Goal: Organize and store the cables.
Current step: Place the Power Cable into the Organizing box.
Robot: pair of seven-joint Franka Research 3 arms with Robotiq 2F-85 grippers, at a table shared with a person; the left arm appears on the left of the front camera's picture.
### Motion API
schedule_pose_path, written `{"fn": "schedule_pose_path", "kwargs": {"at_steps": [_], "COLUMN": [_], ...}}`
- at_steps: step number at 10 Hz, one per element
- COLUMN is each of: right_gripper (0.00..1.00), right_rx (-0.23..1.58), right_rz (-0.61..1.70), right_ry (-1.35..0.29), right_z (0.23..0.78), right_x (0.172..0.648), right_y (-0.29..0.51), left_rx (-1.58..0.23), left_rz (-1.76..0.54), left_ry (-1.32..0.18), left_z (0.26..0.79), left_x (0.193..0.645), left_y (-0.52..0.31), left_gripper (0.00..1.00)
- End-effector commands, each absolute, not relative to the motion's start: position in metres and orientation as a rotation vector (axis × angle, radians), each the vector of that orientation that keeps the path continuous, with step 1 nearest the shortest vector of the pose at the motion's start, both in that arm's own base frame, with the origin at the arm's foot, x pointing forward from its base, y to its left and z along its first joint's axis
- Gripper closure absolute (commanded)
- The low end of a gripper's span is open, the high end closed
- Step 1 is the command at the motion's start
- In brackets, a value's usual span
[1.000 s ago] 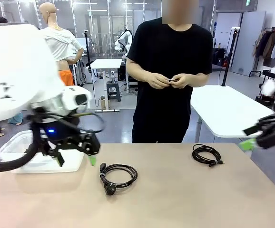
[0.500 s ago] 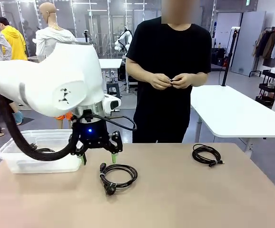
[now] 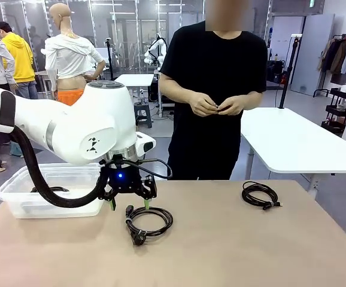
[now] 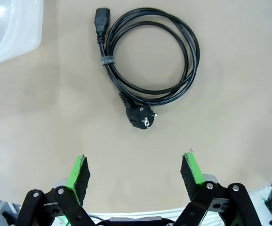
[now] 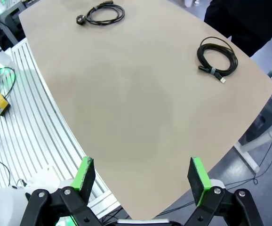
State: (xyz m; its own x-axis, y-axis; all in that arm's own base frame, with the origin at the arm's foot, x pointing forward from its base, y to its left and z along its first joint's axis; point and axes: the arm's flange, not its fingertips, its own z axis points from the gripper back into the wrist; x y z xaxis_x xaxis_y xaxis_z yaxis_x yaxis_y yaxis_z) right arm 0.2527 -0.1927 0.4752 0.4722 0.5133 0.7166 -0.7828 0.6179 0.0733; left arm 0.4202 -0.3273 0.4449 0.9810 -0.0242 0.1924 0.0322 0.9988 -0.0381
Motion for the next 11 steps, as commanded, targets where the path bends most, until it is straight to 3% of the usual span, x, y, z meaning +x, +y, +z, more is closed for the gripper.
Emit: {"fn": "schedule_pose_path", "kwargs": {"at_steps": [1,5,11], "right_gripper": [0.0,0.0,0.0], "right_rx": [0.423,0.423,0.423], "right_rz": [0.802,0.802,0.802], "right_ry": [-0.715,-0.715,-0.715], "right_z": [0.474,0.474,0.474], "right_x": [0.251,0.251,0.251], "right_y": [-0.197,-0.197,-0.197], "left_rx": [-0.031,-0.04,0.019], "left_rz": [-0.029,-0.03,0.062], "left_ry": [-0.18,-0.187,-0.24], "left_z": [0.442,0.443,0.371], "left_x": [0.419,0.42,0.476], "left_y": [-0.328,-0.327,-0.334], "left_gripper": [0.01,0.01,0.01]}}
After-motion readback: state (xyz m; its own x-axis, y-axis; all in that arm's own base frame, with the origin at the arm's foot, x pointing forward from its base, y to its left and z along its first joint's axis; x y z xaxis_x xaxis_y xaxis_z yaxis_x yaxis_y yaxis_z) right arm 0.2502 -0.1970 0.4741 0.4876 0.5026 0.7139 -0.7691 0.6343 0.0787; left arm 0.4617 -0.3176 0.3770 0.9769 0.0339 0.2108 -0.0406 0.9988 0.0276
